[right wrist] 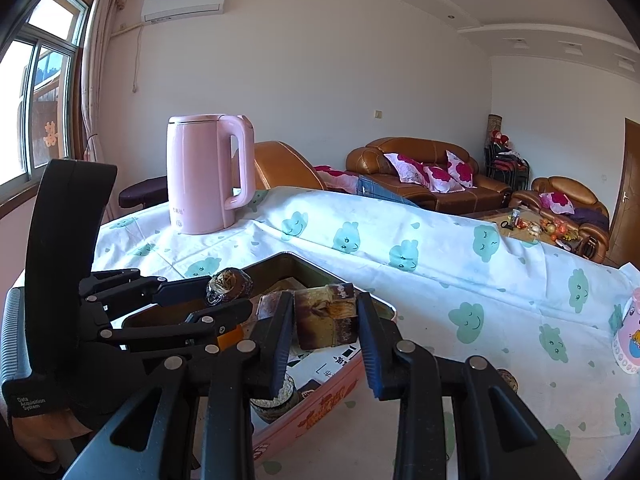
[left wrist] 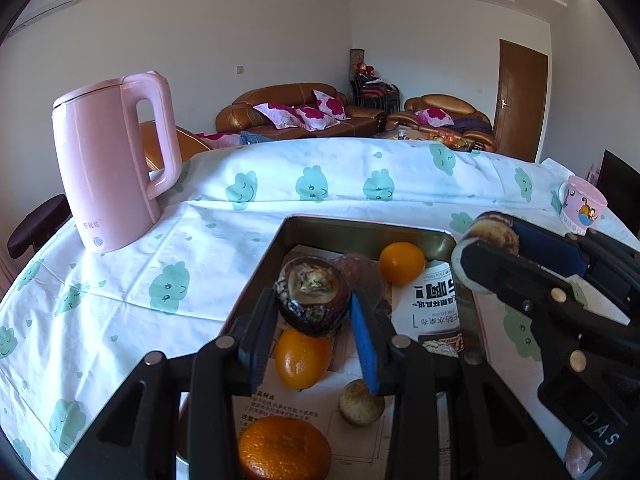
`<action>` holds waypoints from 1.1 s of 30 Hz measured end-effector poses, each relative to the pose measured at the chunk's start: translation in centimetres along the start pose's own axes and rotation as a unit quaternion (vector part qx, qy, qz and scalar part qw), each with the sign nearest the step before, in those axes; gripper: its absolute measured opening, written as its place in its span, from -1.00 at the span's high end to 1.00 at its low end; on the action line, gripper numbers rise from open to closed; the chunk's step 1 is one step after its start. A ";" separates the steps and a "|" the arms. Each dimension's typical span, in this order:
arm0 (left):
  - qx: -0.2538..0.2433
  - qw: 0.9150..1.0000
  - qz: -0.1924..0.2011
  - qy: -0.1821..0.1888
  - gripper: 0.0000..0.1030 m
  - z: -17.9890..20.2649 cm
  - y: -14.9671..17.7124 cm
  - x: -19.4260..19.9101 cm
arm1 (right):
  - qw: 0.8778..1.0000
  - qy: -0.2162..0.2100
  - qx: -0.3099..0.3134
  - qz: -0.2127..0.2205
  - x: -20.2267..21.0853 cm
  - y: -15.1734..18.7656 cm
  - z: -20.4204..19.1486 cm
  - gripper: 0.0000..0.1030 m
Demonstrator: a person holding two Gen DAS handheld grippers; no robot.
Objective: Organize fruits
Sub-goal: 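Carry the brown fruit and the brown jar over the tin box with both tools, then lower the fruit and jar into the tin box and open both tools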
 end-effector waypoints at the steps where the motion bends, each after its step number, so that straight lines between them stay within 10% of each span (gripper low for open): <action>1: 0.001 1.000 -0.001 0.000 0.25 0.0 0.0 -0.1 | 1.000 0.000 0.000 -0.002 -0.2 0.1 0.0 0.35; 27: 0.012 1.000 -0.022 -0.003 0.23 -0.7 0.5 -1.0 | 0.999 -0.005 -0.002 -0.034 -2.4 0.9 -0.2 0.35; 33: 0.016 1.000 -0.013 -0.012 -0.08 -0.9 0.4 -0.7 | 1.000 -0.004 -0.003 -0.030 -2.4 0.9 -0.1 0.25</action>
Point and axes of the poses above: each gripper's, at about its wrist camera, not at the fingertips, and x roughly against the way its jaws point, z to its right, y to its underside, the point moved 6 cm from there along -x, roughly the way its jaws point, and after that the axes turned 3 degrees about -y, right-handed, at the moved point
